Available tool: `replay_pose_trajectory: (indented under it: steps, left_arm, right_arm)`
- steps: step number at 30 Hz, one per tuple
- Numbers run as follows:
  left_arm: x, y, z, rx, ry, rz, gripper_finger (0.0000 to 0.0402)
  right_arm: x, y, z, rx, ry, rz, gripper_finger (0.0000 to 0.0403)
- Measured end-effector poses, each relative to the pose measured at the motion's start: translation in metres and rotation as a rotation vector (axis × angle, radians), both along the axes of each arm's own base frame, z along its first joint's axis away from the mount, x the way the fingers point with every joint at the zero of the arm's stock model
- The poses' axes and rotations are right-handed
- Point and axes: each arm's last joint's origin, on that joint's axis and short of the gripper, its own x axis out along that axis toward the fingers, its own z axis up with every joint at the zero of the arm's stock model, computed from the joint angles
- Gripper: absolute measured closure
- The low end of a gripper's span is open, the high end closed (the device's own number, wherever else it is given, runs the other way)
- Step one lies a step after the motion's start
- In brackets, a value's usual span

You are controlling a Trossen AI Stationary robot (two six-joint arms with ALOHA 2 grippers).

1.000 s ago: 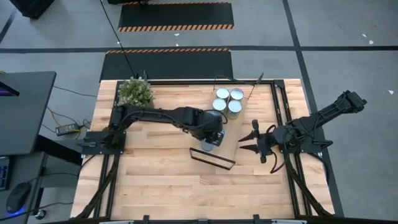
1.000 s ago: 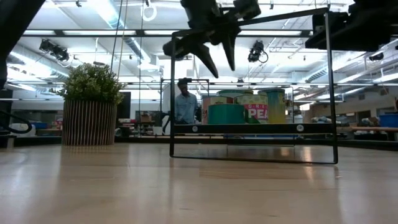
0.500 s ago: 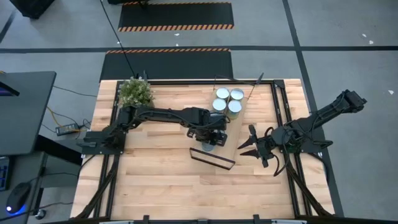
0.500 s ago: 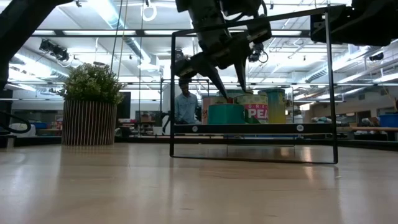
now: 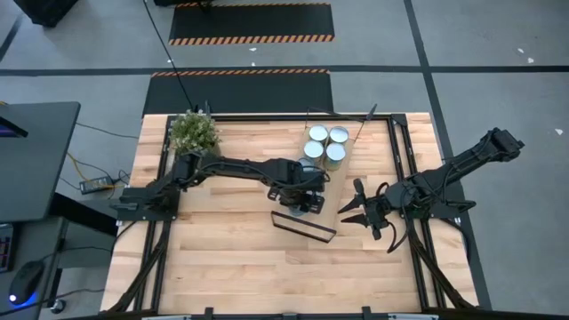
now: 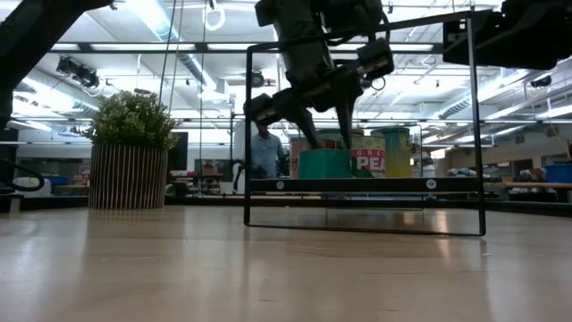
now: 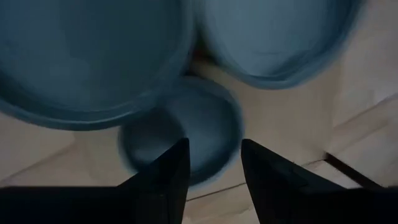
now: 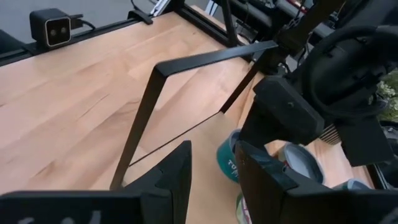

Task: Pick and place cans onto a shelf
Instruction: Put the canned tuna fish on the shelf

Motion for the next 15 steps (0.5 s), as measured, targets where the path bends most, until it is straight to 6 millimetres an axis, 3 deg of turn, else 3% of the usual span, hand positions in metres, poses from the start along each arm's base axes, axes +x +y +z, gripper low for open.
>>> replay_pose_trajectory:
  steps: [15]
  left_arm:
    - [-0.0082,-0.0016,-0.0033,0.008,0.092,-0.003,0.0251]
  right_arm:
    - [-0.0005,0.0001,-0.0005,-0.001,0.007,0.001,0.027]
